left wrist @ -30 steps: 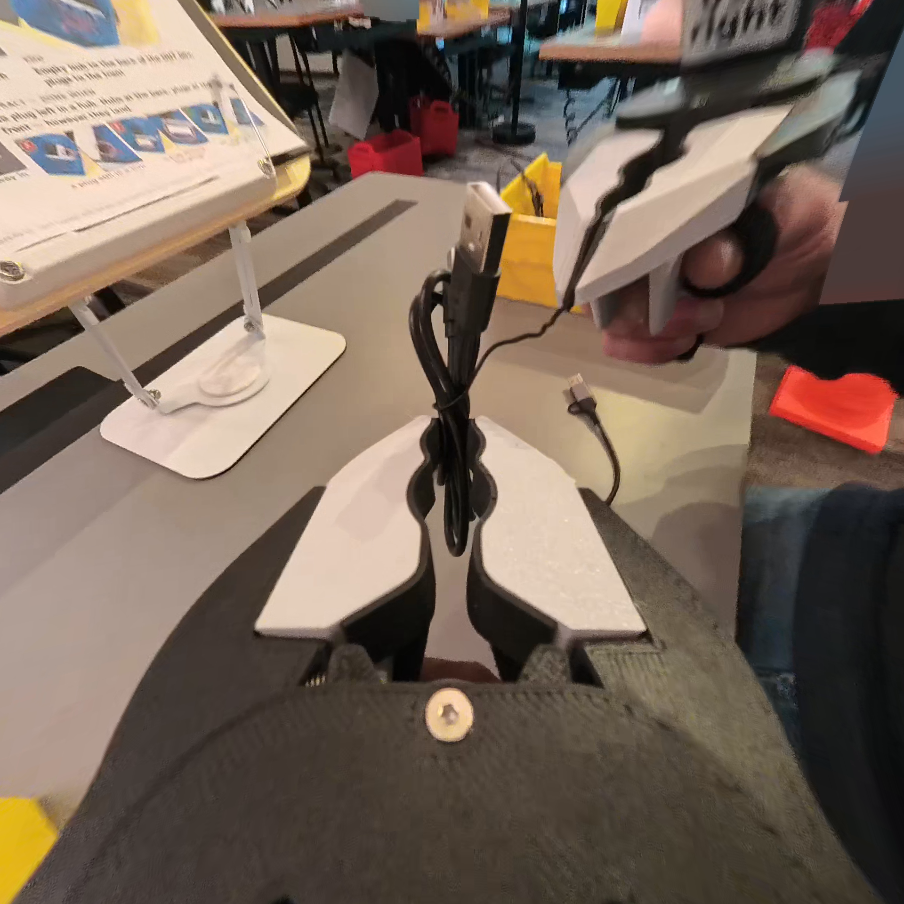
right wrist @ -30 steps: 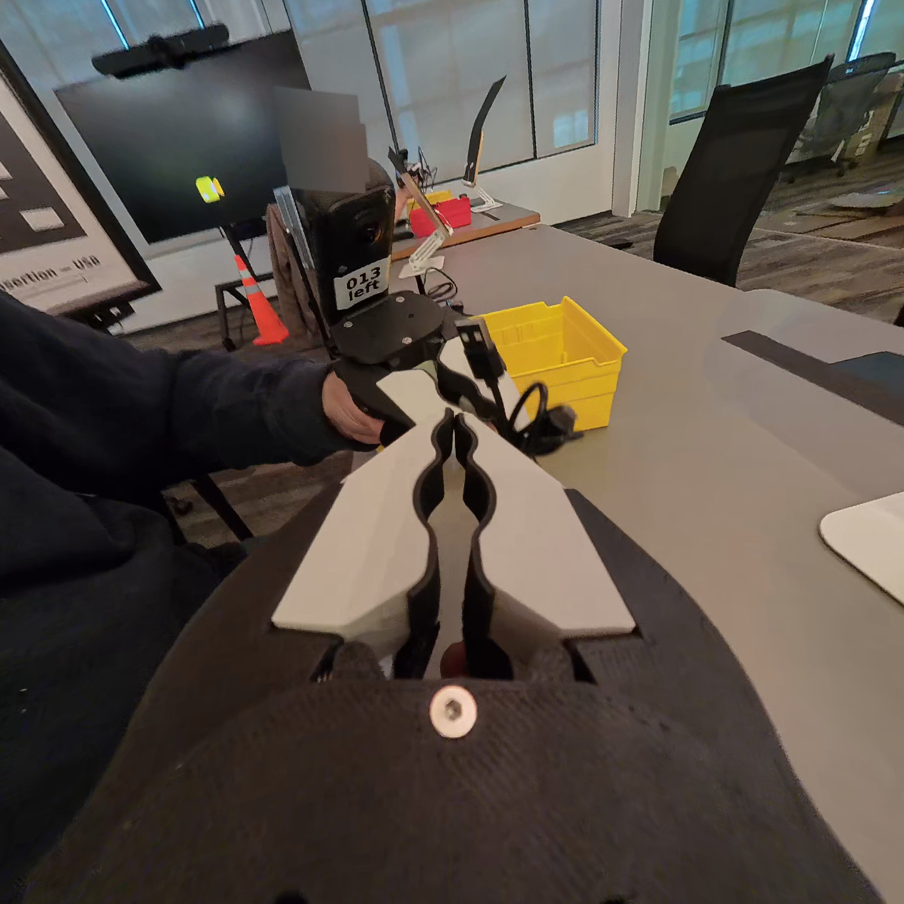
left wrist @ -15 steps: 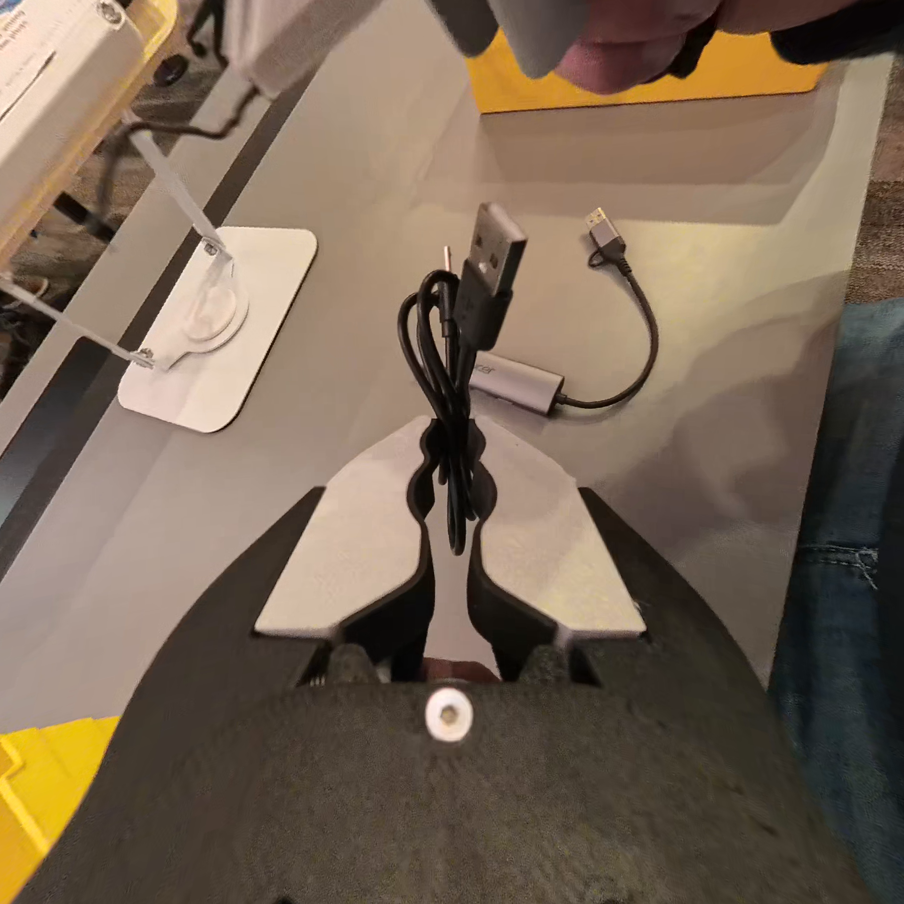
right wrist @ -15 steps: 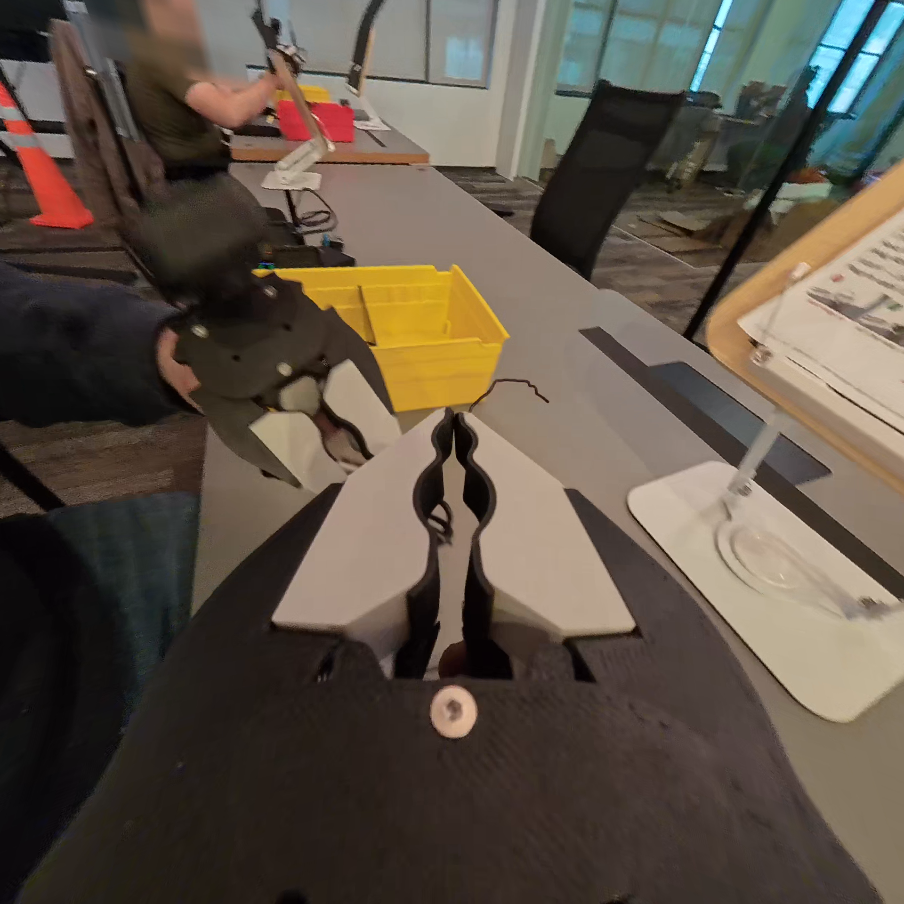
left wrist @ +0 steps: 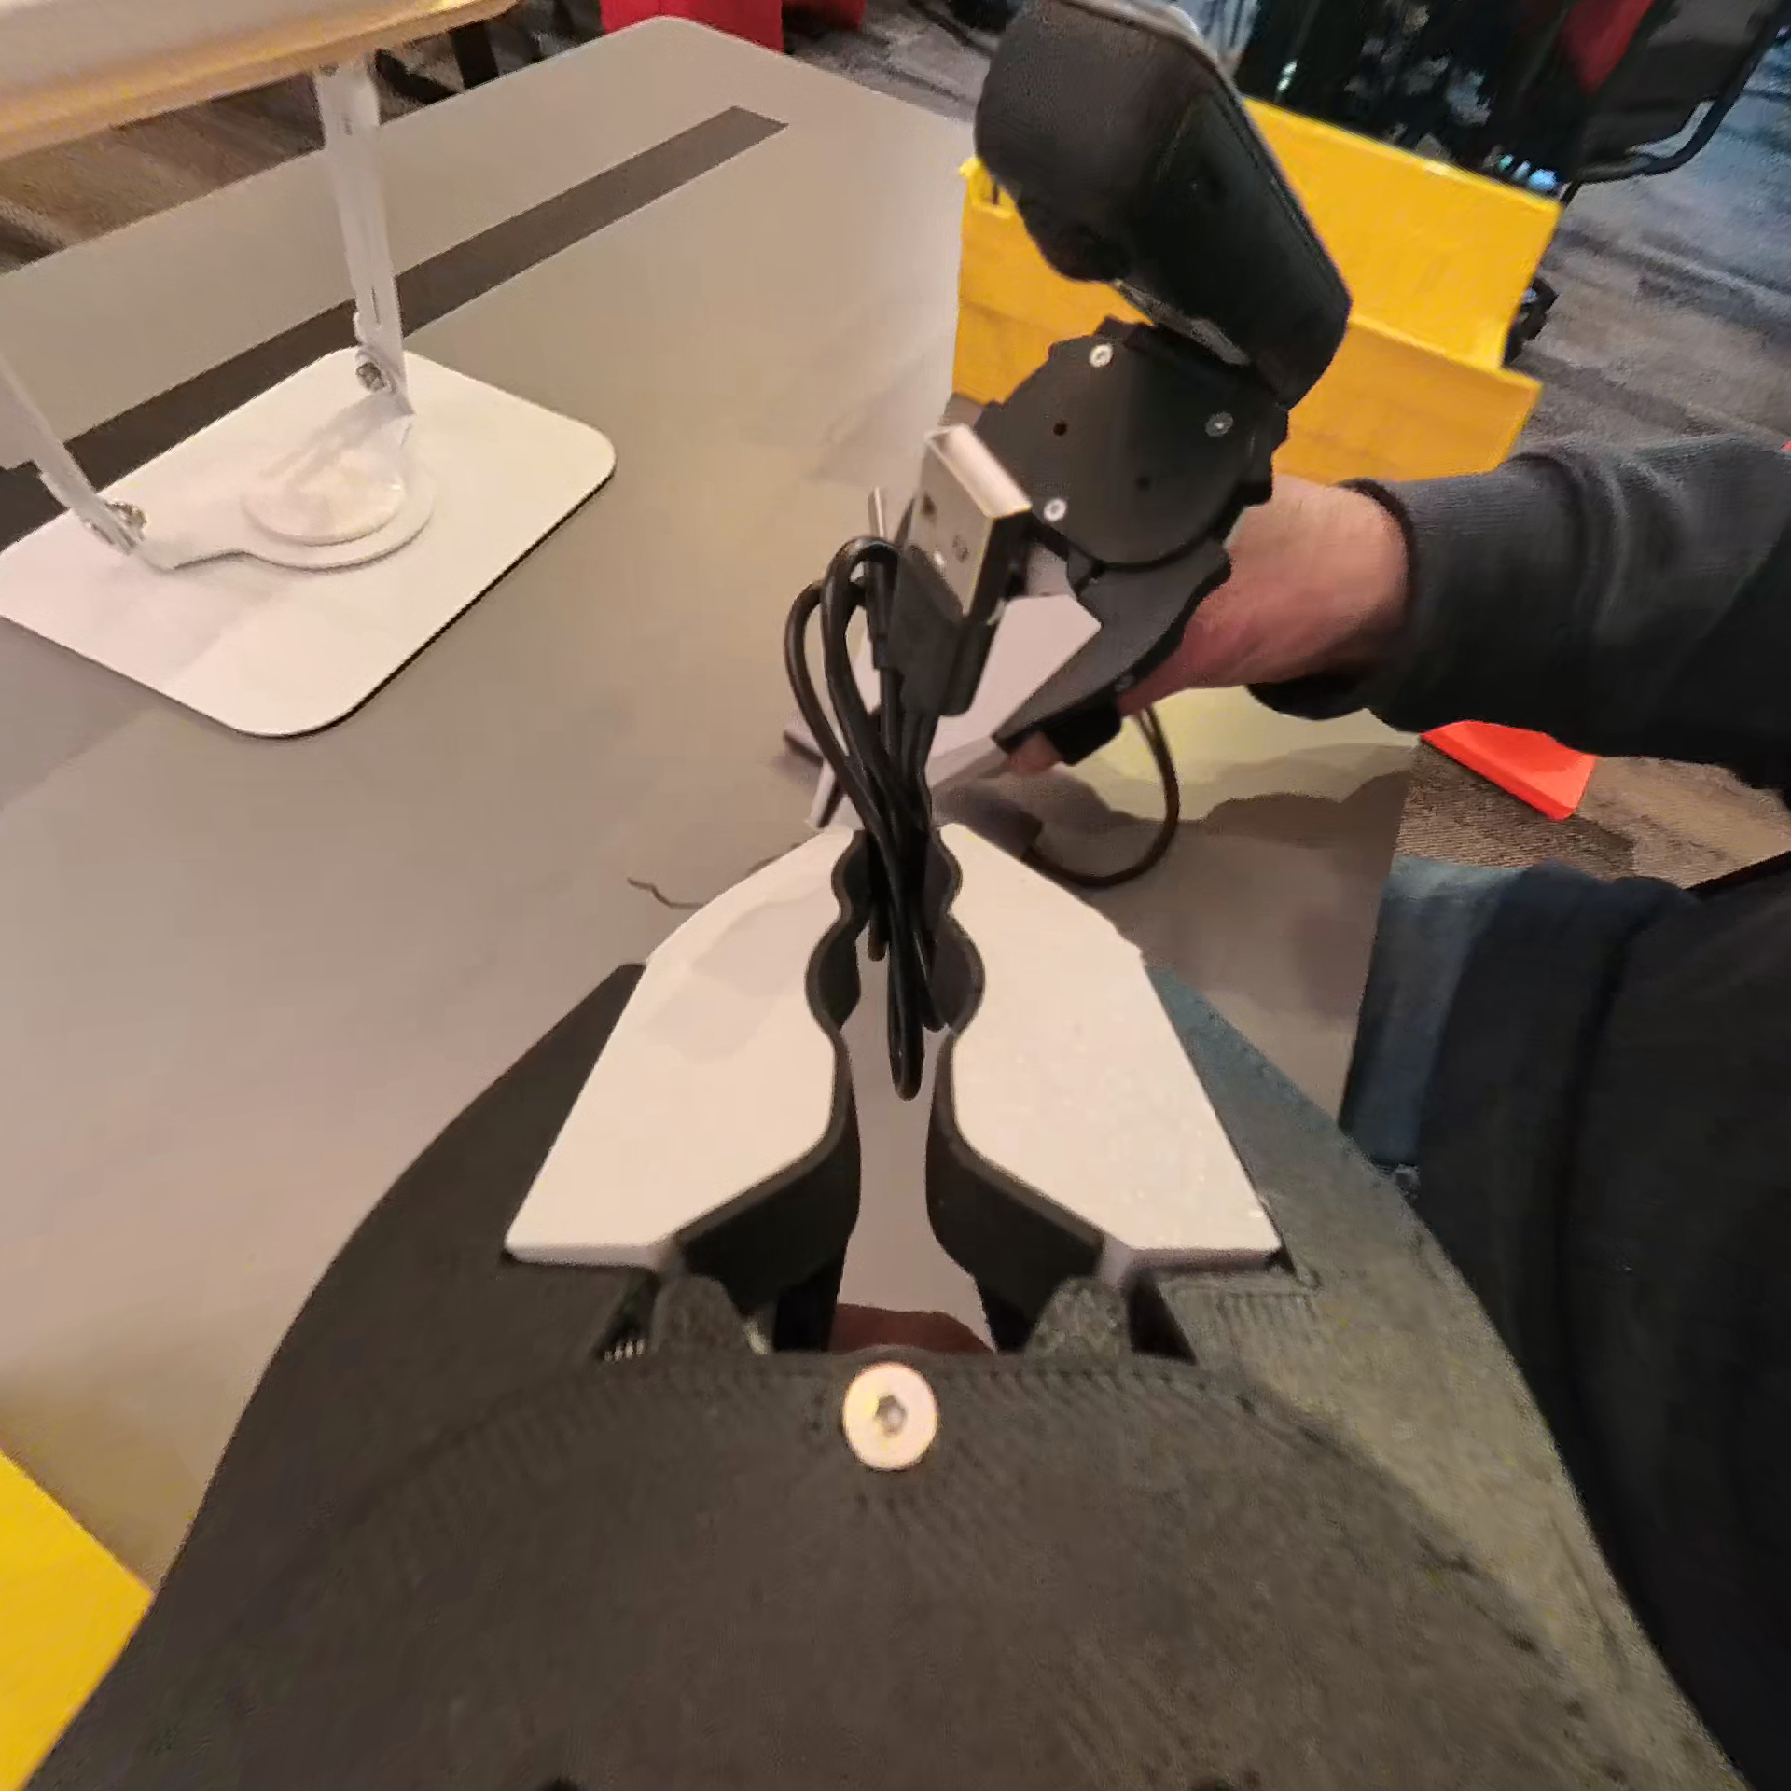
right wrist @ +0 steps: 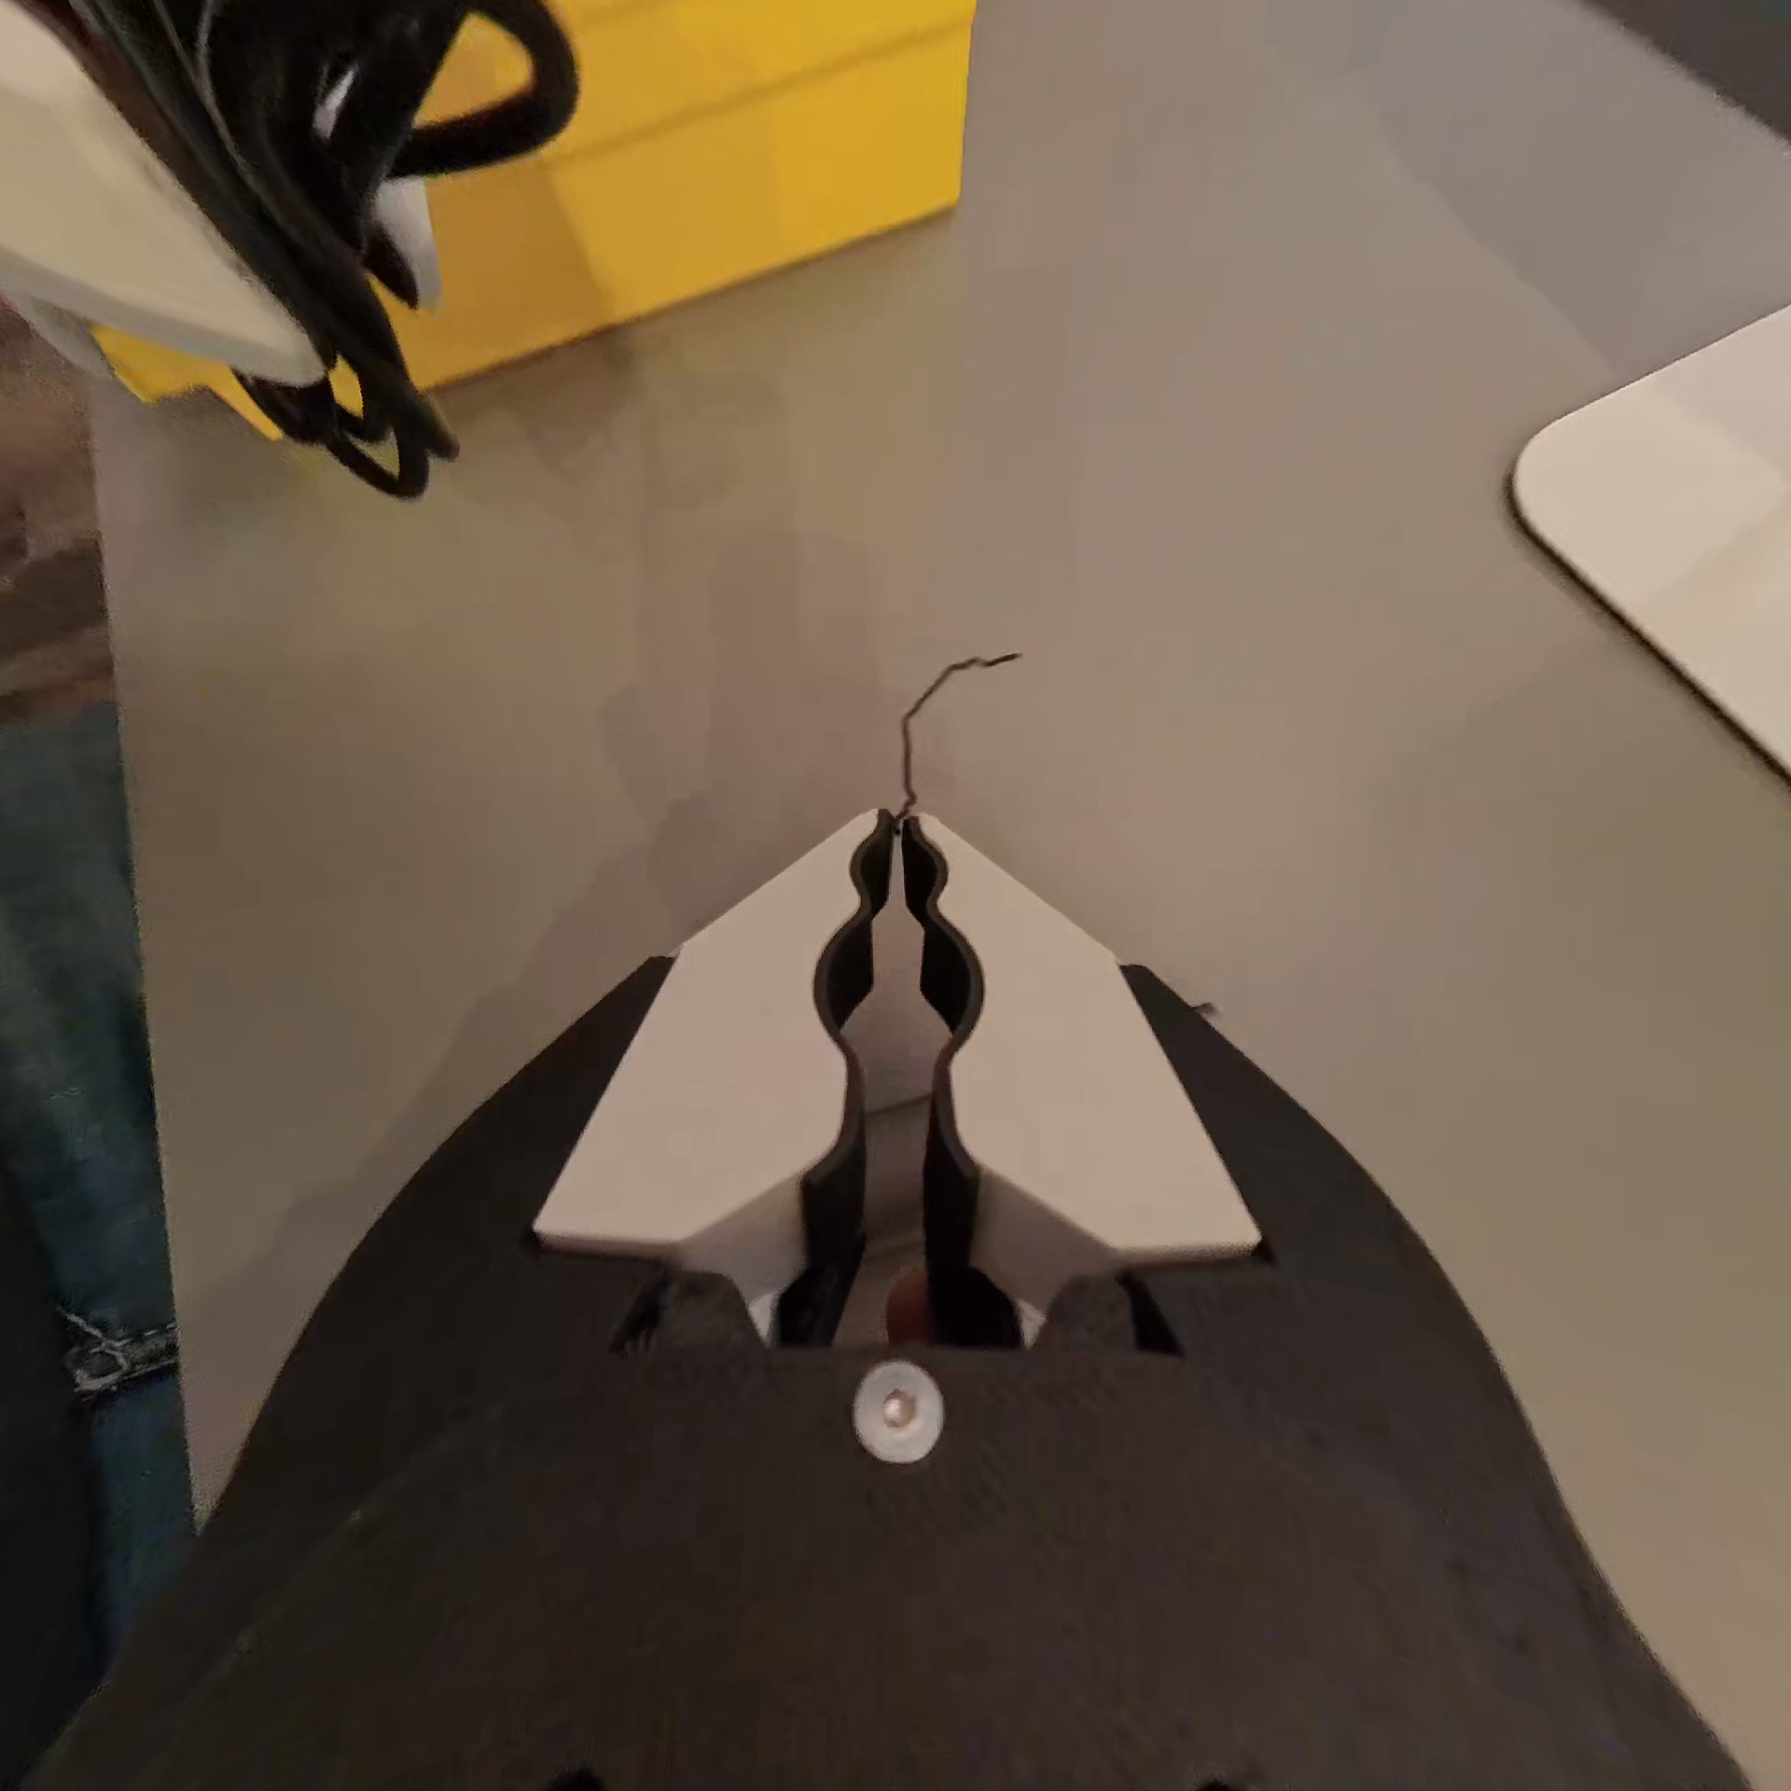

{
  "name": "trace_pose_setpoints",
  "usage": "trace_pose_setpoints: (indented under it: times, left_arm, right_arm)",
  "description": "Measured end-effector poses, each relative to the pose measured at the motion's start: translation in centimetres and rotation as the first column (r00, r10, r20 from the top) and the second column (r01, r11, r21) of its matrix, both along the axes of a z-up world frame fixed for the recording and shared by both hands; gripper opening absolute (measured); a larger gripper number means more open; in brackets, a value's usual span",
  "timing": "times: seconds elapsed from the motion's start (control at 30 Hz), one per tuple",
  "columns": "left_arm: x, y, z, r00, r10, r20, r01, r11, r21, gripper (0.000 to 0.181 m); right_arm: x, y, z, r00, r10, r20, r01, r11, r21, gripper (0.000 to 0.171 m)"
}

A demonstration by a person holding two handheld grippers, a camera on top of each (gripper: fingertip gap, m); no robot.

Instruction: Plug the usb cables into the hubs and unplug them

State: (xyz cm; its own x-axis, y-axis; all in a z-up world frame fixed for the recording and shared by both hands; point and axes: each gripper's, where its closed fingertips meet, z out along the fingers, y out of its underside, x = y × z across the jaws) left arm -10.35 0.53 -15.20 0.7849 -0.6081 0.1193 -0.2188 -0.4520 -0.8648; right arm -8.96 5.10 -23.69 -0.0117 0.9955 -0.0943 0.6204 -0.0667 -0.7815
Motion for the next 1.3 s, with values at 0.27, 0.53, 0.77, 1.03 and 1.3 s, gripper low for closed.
trace_pose_setpoints:
  times: [0.27,0.53,0.77,1.03,1.3]
  left_arm:
    - [-1.7,0.8,-1.7,0.974,0.093,-0.206,-0.093,0.996,0.007,0.010]
    - [-1.2,1.3,-2.6,0.920,0.112,-0.375,-0.107,0.994,0.035,0.010]
    - [-0.6,1.3,-2.8,0.853,0.111,-0.511,-0.086,0.994,0.074,0.010]
    - [0.8,1.3,-1.2,0.923,0.073,-0.378,-0.035,0.994,0.105,0.023]
    - [2.7,0.5,5.2,0.992,0.021,-0.125,0.015,0.960,0.281,0.048]
  right_arm:
    - [0.7,0.5,2.2,0.999,-0.009,-0.046,0.010,0.999,0.040,0.024]
    - [0.4,-4.0,12.2,0.928,0.157,-0.337,-0.095,0.976,0.195,0.034]
    - [-0.5,-4.6,11.3,0.951,0.167,-0.259,-0.103,0.964,0.244,0.013]
    - [0.6,-3.8,12.4,0.911,0.147,-0.385,-0.110,0.987,0.117,0.013]
    - [2.2,-3.2,14.1,0.787,0.162,-0.596,-0.199,0.980,0.003,0.013]
